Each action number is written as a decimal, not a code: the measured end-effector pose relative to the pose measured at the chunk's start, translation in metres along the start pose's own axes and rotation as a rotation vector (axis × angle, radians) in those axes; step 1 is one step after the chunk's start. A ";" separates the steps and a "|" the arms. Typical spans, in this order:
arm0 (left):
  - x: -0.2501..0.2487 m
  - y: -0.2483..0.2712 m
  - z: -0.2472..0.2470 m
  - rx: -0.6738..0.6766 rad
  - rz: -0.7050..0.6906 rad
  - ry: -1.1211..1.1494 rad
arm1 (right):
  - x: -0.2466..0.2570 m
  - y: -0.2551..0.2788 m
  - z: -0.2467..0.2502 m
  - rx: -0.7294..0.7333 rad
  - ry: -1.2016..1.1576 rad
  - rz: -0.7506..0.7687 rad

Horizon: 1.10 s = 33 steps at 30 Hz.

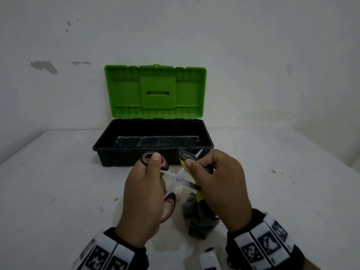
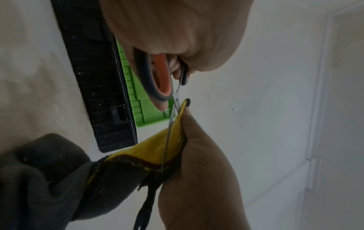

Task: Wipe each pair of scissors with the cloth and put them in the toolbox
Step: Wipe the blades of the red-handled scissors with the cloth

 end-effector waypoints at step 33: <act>-0.015 -0.004 0.010 0.181 -0.018 -0.007 | 0.001 0.002 0.007 0.008 -0.098 -0.070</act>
Point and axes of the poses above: each hand's wrist, its own y-axis away from the middle knuckle, its own z-axis out of the back of the hand, x = y × z, the point moved 7 cm from there along -y, towards the middle knuckle, and after that the axes turned 10 degrees about -y, right-handed, at the moved point
